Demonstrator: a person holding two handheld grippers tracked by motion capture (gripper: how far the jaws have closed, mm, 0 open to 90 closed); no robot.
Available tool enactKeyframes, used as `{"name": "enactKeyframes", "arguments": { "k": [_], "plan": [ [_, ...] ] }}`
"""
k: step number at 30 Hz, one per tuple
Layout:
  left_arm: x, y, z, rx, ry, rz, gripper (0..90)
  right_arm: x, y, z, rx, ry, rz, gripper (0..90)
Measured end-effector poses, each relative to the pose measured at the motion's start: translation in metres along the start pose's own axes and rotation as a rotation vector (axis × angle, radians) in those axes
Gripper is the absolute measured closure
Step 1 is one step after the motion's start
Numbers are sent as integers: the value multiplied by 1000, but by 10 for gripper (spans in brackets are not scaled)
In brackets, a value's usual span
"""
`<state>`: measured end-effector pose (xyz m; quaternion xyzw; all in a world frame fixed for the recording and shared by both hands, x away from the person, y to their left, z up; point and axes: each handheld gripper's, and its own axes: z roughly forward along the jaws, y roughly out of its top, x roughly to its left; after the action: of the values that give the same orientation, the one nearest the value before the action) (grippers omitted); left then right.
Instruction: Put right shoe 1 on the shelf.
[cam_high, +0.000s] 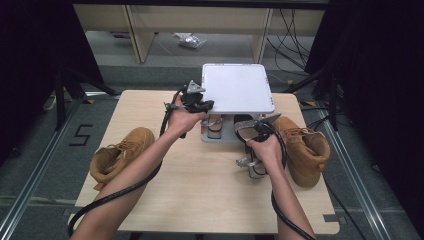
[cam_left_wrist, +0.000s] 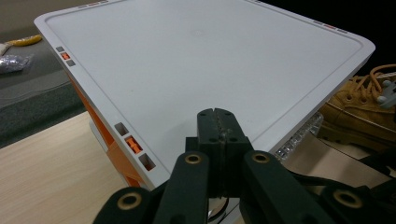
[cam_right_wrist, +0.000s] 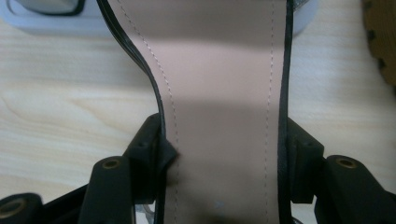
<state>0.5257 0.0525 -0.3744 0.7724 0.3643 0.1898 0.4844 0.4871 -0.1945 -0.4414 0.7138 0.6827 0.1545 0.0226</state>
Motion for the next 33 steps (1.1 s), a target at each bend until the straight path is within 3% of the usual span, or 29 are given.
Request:
{"name": "enactKeyframes", "arguments": {
  "k": [1, 4, 5, 7, 9, 10, 11, 12, 13, 14, 15, 16, 21, 22, 23, 28, 33],
  "plan": [
    [-1, 0, 1, -9, 0, -12, 899, -5, 3, 3, -25, -1, -58, 438],
    [0, 0, 0, 0, -1, -1, 899, -4, 5, 5, -30, -19, -38, 438],
    [0, 0, 0, 1, -1, -1, 899, -5, 5, 6, -34, -6, -58, 438],
    [-1, 0, 1, -7, 0, -9, 899, -3, 6, 7, -31, -6, -26, 438],
    [-1, 0, 1, -9, 1, -11, 899, -4, 6, 9, -42, -16, -42, 438],
    [-1, 0, 1, -9, 0, -11, 899, -2, 7, 10, -43, -20, -25, 438],
    [-1, 0, 1, -6, 0, -8, 899, 3, 6, 10, -45, -18, 30, 438],
    [-1, 0, 1, -7, 0, -11, 899, -1, 7, 11, -56, -20, -32, 438],
    [-1, 0, 1, -9, 0, -11, 899, 2, 8, 11, -42, -16, -13, 438],
    [-1, 0, 1, -9, 0, -11, 899, 1, 9, 12, -50, -21, -23, 438],
    [-1, 0, 1, -8, 0, -11, 898, 0, 10, 13, -65, -18, -66, 438],
    [-1, 0, 1, -6, -1, -9, 899, 3, 10, 12, -52, -19, -25, 438],
    [0, 0, 0, 2, -2, 0, 899, 7, 13, 16, -47, -29, -36, 438],
    [0, 0, 1, -7, -2, -10, 899, 7, 13, 17, -56, -20, -56, 438],
    [-1, 0, 1, -9, -2, -12, 899, 10, 13, 18, -51, -34, -18, 438],
    [-1, 0, 1, -7, -1, -12, 899, 11, 15, 22, -77, -50, -46, 438],
    [-1, 0, 1, -7, -1, -12, 899, 13, 15, 28, -69, -70, -37, 437]
  ]
}}
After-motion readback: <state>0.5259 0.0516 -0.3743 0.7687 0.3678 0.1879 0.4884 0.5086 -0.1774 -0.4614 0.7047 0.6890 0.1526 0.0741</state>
